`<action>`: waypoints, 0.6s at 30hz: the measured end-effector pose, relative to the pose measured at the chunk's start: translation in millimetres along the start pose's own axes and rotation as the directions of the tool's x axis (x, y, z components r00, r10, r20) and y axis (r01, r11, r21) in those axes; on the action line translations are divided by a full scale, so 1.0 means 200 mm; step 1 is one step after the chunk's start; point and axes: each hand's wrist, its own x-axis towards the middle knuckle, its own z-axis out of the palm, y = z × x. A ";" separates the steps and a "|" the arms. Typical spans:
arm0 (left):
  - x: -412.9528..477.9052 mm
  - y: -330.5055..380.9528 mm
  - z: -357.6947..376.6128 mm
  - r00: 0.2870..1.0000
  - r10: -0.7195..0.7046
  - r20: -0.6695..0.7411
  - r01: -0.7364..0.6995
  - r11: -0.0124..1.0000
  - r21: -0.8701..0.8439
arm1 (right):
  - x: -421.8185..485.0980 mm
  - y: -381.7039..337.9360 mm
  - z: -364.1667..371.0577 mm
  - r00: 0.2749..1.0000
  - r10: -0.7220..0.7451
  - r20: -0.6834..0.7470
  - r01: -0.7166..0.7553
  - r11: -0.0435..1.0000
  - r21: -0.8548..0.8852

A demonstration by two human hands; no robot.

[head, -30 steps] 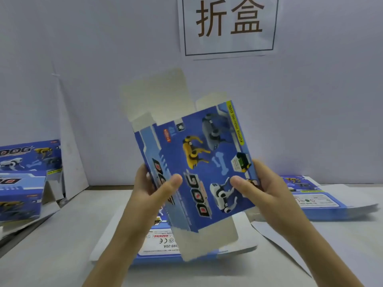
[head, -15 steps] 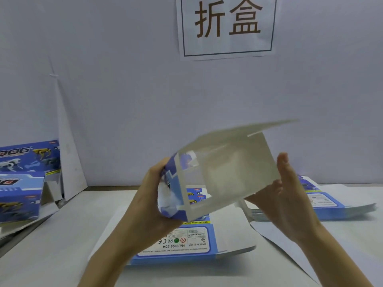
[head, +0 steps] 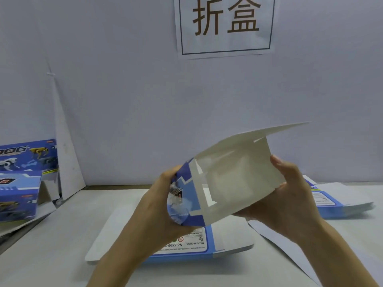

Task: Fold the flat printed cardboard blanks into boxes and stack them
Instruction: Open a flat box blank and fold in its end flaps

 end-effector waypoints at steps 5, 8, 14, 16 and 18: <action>0.00 0.01 0.03 0.999 -0.044 -0.003 0.044 0.999 -0.017 | -0.01 -0.03 -0.03 0.999 -0.005 0.039 0.006 1.000 -0.019; 0.00 0.01 0.01 0.999 -0.014 -0.030 0.015 1.000 0.014 | -0.01 -0.03 -0.03 1.000 -0.012 0.016 0.013 0.999 -0.034; -0.01 0.01 0.03 0.996 0.066 -0.053 -0.062 0.995 0.079 | -0.01 -0.05 -0.04 0.999 -0.036 0.033 0.037 0.999 -0.017; -0.01 0.02 0.03 0.992 0.102 -0.069 -0.094 0.990 0.107 | -0.01 -0.04 -0.03 0.998 -0.058 0.025 0.058 0.998 -0.027; -0.01 0.03 0.02 0.987 0.150 -0.056 -0.141 0.979 0.144 | 0.00 -0.01 -0.02 0.993 -0.101 -0.061 0.093 0.988 -0.125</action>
